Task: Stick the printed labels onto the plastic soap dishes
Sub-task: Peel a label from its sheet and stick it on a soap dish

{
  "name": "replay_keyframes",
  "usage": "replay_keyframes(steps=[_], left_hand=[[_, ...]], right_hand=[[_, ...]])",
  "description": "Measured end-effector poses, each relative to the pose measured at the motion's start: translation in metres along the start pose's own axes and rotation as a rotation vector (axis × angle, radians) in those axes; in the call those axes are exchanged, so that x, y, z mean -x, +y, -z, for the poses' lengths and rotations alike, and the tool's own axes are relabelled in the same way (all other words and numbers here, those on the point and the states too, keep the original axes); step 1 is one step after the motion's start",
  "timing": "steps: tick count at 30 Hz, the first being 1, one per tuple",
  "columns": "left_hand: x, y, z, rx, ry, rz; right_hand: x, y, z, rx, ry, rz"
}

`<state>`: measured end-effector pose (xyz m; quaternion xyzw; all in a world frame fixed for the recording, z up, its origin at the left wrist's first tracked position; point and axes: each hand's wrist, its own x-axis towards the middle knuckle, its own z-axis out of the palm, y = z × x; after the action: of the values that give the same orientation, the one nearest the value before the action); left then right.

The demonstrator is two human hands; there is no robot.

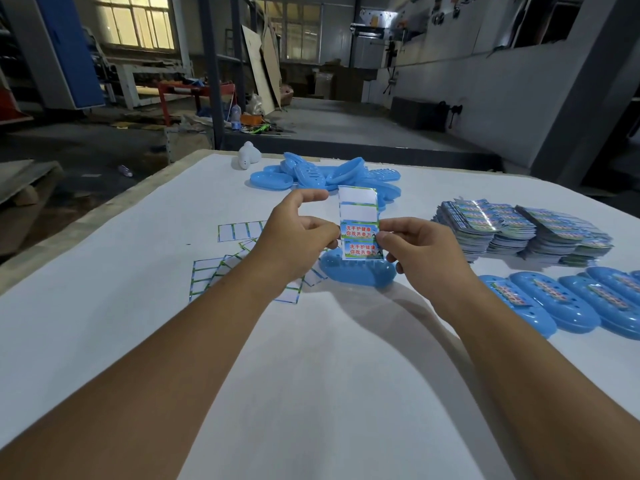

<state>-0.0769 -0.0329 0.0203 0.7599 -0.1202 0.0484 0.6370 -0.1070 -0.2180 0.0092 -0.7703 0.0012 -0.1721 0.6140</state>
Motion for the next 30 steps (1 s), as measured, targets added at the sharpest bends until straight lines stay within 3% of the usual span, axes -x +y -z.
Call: replay_keyframes(steps=[13, 20, 30], left_hand=[[0.001, -0.001, 0.003, -0.041, -0.036, -0.038], [0.003, -0.001, 0.0, -0.04, -0.055, -0.076], [0.007, -0.005, -0.009, -0.106, -0.102, -0.205]], right_hand=[[-0.002, 0.003, 0.0, 0.024, 0.019, -0.015], [0.0, 0.006, 0.001, 0.313, 0.118, 0.079], [0.011, -0.003, -0.004, 0.218, -0.047, 0.14]])
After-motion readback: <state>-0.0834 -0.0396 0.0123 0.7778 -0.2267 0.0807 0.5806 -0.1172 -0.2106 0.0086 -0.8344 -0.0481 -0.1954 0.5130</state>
